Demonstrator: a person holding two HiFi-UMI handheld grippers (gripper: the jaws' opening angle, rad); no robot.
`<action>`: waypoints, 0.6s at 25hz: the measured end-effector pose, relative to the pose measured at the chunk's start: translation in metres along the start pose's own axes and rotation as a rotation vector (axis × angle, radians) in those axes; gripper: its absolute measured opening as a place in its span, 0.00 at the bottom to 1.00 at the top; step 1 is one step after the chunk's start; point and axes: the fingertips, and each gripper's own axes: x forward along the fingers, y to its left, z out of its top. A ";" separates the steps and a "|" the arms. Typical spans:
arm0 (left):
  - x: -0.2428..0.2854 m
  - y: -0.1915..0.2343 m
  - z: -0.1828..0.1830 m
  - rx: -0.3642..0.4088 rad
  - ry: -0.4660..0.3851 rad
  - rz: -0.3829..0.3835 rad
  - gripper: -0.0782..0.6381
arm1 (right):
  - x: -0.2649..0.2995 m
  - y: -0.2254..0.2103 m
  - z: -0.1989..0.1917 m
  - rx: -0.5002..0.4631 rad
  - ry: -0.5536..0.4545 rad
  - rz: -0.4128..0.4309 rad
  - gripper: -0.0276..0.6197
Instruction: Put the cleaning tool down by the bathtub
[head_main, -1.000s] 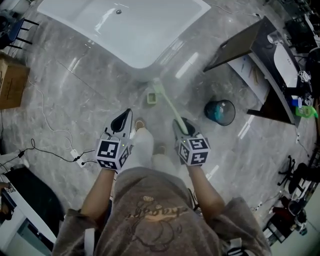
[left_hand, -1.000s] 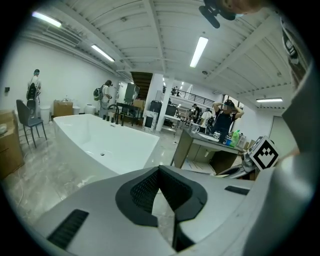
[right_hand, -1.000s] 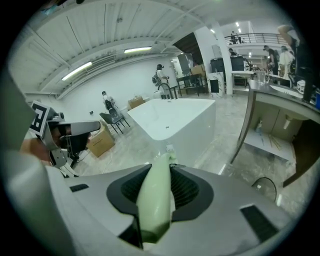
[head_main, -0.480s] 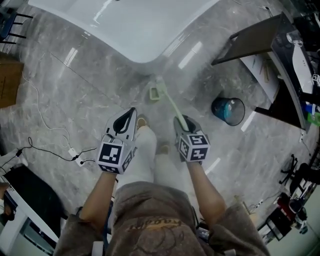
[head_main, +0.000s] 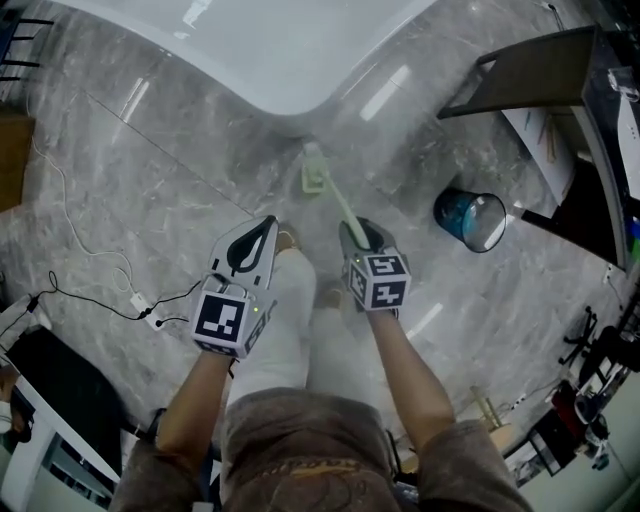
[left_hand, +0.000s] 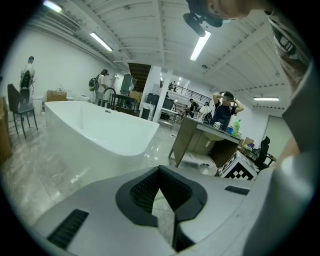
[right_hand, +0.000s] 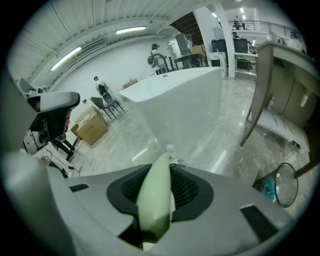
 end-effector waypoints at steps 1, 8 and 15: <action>0.003 0.002 -0.003 -0.001 0.002 0.000 0.11 | 0.007 -0.001 -0.004 0.001 0.009 0.003 0.22; 0.021 0.015 -0.023 0.000 0.001 -0.004 0.11 | 0.049 -0.014 -0.042 0.013 0.080 -0.018 0.22; 0.024 0.023 -0.036 -0.003 0.007 -0.006 0.11 | 0.083 -0.030 -0.068 0.020 0.136 -0.065 0.22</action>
